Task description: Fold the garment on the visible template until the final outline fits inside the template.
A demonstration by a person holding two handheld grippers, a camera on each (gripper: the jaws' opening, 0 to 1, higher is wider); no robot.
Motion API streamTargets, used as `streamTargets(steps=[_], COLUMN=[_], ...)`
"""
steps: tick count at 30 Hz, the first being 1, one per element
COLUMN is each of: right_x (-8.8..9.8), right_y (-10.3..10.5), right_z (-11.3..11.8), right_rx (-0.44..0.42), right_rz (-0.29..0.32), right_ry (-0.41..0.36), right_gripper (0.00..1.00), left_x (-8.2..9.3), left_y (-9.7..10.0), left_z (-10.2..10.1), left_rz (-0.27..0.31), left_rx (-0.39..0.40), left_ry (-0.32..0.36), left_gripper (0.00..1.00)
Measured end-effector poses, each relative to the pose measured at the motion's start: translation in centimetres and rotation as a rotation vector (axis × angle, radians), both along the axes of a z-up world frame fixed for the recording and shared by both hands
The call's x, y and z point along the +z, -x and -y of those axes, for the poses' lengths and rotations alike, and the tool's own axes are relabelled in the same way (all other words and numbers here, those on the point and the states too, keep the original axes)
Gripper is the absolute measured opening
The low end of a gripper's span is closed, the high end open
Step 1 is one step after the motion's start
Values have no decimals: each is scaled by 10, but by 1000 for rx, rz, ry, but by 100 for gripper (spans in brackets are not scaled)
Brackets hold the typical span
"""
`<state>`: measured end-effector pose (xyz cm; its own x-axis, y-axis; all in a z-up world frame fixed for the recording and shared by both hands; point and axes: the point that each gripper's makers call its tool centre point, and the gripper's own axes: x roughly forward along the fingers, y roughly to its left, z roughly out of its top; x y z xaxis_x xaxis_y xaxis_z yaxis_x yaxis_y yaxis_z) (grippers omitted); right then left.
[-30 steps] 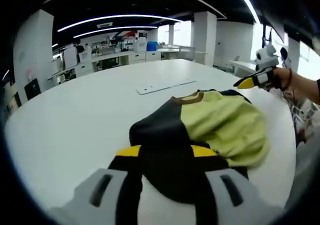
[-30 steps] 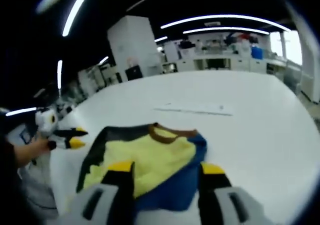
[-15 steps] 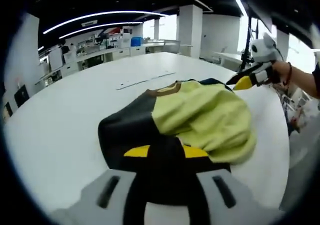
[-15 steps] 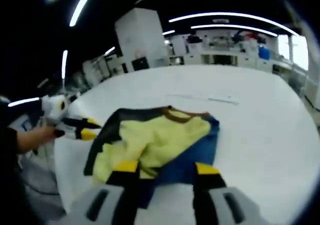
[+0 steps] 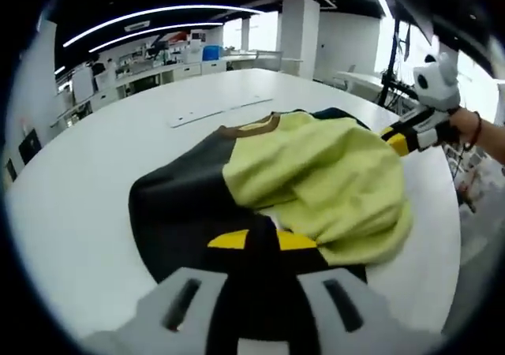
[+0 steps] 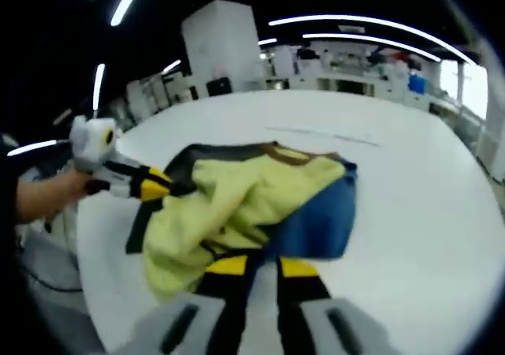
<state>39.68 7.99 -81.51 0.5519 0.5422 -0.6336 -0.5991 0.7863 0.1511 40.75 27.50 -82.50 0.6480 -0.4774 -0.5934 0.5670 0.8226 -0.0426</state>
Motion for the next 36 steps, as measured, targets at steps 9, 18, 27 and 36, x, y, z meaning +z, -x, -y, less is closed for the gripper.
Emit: streamTargets(steps=[9, 18, 27, 36], right_x=[9, 27, 41, 47], right_y=[-7, -6, -14, -19], right_z=[9, 34, 71, 107], right_rx=[-93, -133, -176, -232], right_rz=[7, 27, 29, 20], right_ry=[-76, -48, -7, 54], right_gripper=[0, 0, 0, 0], left_x=[8, 25, 29, 28], left_y=[0, 1, 2, 1], left_z=[-9, -34, -61, -88], left_rz=[11, 47, 62, 76], left_rx=[50, 112, 165, 196], left_ry=[0, 19, -29, -127], left_gripper=[0, 0, 0, 0])
